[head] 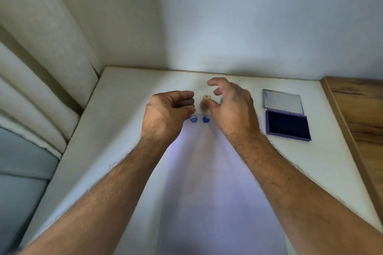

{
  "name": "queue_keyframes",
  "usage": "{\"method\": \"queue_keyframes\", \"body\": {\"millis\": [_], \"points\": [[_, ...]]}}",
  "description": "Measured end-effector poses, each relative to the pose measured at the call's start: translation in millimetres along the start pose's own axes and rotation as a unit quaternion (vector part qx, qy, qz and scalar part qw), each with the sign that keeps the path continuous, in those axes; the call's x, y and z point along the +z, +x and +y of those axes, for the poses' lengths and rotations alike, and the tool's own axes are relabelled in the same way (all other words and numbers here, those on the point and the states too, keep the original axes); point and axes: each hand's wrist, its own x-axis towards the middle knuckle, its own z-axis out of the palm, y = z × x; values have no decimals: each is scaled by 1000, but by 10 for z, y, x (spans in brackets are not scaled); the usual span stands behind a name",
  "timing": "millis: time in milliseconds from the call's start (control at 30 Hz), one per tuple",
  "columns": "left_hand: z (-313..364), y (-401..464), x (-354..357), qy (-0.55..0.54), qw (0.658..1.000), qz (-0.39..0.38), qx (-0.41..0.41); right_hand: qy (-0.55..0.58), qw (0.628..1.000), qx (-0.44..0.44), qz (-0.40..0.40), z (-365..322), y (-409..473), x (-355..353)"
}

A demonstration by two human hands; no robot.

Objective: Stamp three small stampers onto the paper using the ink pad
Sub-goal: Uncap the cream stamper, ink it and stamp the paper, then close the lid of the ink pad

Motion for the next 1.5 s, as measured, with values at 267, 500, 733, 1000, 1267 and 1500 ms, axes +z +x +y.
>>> {"method": "queue_keyframes", "body": {"millis": [267,500,733,1000,1267,1500], "points": [[163,-261,264,11,999,-28,19,19,998,29,47,159,-176,-494],[219,-605,775,188,973,-75,109,-70,992,85,56,581,-262,-1004],[216,-565,1329,385,885,-62,253,-151,985,85,11,1162,140,-1137],[148,-506,1854,454,829,-48,323,-273,959,61,-46,1468,321,-969],[4,-497,1892,490,807,-48,325,-264,960,84,28,1538,321,-933],[-28,-495,1868,484,810,-58,327,-203,972,114,27,1514,331,-969]]}}
